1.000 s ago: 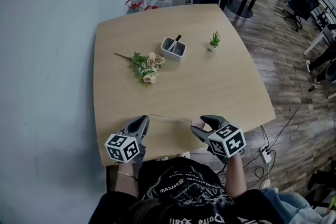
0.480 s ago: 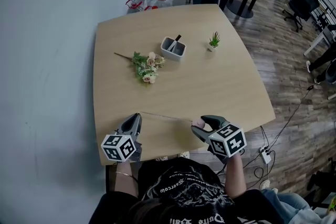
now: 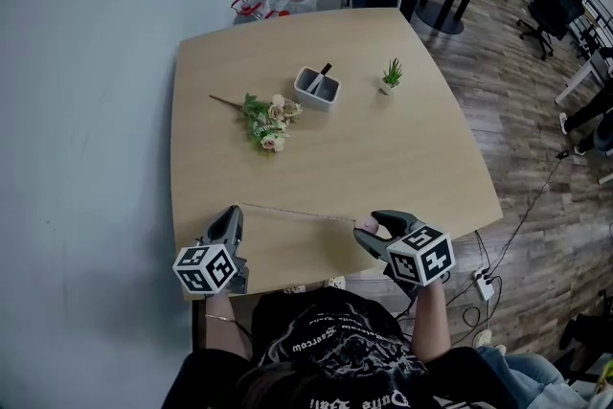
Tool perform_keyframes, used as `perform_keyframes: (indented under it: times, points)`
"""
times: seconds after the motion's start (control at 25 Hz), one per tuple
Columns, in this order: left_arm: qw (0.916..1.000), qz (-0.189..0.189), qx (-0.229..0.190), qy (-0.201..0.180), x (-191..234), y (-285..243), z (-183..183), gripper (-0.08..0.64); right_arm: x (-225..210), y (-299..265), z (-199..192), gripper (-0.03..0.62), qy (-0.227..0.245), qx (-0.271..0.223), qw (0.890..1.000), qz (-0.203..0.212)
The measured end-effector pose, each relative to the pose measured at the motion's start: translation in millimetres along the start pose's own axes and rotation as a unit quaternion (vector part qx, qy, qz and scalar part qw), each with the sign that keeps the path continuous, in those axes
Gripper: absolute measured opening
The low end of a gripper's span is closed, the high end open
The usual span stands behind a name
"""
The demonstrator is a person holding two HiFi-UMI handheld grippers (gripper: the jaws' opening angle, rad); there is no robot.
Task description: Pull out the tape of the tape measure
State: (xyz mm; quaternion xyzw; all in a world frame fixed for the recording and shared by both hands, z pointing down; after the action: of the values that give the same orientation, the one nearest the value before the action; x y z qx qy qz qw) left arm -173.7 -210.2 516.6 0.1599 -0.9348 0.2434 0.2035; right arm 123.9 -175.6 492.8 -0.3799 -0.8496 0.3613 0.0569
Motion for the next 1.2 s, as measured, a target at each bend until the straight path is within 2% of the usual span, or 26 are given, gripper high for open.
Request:
perform_keyframes:
  times: [0.6, 0.76, 0.88, 1.2]
  points:
    - [0.9999, 0.016, 0.006, -0.004, 3, 0, -3, 0.009, -1, -1, -1, 0.231, -0.008, -0.003, 1.0, 0.005]
    - [0.9993, 0.037, 0.0, 0.003, 11, 3, 0, 0.008, -6, 1, -3, 0.23, -0.008, 0.002, 1.0, -0.007]
    - [0.9981, 0.056, -0.013, 0.023, 25, 12, 6, 0.009, -15, 6, -8, 0.23, -0.016, 0.006, 1.0, -0.018]
    - [0.9976, 0.065, -0.003, 0.023, 32, 15, 4, 0.009, -19, 8, -11, 0.23, -0.023, 0.009, 1.0, -0.014]
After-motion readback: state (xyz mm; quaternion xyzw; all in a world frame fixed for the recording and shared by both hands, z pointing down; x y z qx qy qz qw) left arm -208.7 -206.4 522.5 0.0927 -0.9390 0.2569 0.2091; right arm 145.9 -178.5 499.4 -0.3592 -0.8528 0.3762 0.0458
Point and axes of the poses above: the fingertips, and each gripper's own axes: y backward along the fingers, x to its left, z out of its top, the point moved 3 cm from there along y, backward along the fingers, and after that the axes turned 7 degrees about y, right-handed, at the moved point
